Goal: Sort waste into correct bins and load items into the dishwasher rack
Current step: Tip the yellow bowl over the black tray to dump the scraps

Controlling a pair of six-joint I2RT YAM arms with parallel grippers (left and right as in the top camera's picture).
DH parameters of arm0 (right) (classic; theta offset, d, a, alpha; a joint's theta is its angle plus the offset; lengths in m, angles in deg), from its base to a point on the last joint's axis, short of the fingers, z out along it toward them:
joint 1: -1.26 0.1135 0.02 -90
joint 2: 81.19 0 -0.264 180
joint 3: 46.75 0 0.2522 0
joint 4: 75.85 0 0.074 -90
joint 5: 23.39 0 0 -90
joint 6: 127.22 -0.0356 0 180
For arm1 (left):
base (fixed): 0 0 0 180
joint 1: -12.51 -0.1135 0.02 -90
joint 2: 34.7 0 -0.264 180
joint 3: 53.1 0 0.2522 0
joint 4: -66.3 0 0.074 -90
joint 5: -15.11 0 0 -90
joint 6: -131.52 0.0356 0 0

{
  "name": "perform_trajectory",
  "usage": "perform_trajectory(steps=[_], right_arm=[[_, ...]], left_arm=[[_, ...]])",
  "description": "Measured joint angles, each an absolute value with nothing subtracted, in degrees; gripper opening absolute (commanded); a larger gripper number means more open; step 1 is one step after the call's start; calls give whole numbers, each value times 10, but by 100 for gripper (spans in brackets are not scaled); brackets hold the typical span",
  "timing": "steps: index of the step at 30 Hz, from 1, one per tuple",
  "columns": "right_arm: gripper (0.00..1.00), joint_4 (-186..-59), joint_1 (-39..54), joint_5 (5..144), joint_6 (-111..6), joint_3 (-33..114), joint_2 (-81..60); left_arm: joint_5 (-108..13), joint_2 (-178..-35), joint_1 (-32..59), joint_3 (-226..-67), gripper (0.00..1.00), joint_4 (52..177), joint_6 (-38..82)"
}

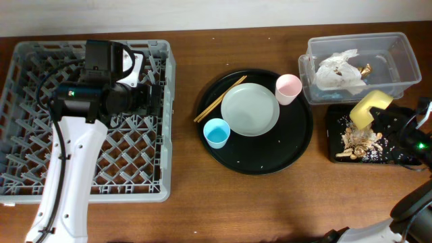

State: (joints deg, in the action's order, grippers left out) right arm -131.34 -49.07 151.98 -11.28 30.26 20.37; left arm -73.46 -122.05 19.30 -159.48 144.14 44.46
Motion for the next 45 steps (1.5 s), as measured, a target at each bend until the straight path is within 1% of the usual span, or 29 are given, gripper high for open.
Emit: perform_trajectory(steps=[10, 15, 27, 45], right_arm=[[4, -1297, -491, 1533, -117, 302, 204], [4, -1278, -493, 1535, -141, 302, 204], [4, -1281, -494, 1531, -178, 302, 203], [4, -1353, -494, 1509, -136, 302, 203]], left_arm=[[-735, -1221, 193, -1595, 99, 1441, 445], [-735, -1221, 193, -1595, 99, 1441, 445], [-735, -1221, 193, -1595, 99, 1442, 445], [-735, -1221, 193, -1595, 99, 1441, 445]])
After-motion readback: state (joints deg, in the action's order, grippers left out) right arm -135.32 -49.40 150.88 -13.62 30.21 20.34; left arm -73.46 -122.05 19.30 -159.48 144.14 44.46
